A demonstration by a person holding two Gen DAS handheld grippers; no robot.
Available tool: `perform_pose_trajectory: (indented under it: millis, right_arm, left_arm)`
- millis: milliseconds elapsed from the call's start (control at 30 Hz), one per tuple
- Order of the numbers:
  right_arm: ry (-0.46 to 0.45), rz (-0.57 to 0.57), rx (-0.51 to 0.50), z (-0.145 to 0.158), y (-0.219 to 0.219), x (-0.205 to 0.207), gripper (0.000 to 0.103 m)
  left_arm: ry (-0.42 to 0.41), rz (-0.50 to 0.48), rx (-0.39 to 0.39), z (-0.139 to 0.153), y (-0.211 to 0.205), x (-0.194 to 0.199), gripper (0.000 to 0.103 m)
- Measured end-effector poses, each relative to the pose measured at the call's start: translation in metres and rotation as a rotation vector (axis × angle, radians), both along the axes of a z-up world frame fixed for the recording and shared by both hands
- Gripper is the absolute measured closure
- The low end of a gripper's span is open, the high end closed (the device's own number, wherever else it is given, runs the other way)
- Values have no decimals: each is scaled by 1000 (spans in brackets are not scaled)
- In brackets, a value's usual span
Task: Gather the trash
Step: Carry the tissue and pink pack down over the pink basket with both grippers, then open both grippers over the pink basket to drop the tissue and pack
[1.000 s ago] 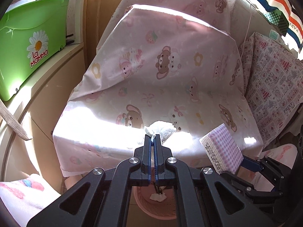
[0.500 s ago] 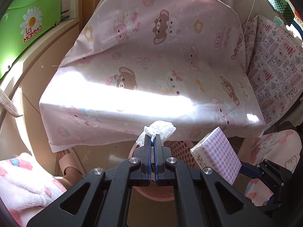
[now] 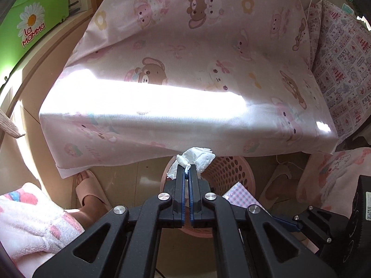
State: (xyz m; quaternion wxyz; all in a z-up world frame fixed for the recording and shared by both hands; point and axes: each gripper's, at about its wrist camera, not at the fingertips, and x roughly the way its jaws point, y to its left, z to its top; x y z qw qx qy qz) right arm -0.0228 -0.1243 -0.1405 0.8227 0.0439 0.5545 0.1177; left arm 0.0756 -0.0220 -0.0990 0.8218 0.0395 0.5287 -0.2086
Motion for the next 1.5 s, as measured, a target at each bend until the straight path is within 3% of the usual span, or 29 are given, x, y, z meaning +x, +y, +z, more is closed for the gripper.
perform_pose_trajectory:
  millis: [133,467,700,933,1167,1333,1500]
  right_arm:
    - [100,-58,-16,-29,-3,10,50]
    - [211,-212,-40,-84,-27,31,50]
    - [250,-257,-36,-106,-36,32,50]
    - [314,-311,44,-121,-48,33,50]
    - [361,-329,62,-137,-50,33,50]
    - [329,-394,-46,-145,-51,38,50]
    - [347,-418,4,-152,-58,44,50]
  left_arm:
    - [90,3,-1,-19,-7,8,101]
    - [101,-1,120,-57,-23,12,101]
    - [141,2,150,-81,-25,14,101]
    - [251,-24,132,-104,-33,11,100]
    - [312,-12,134,-126,-43,11,100]
    - [282,1,180,-128,-46,8,84]
    - [309,9,195,-135,-41,8,71]
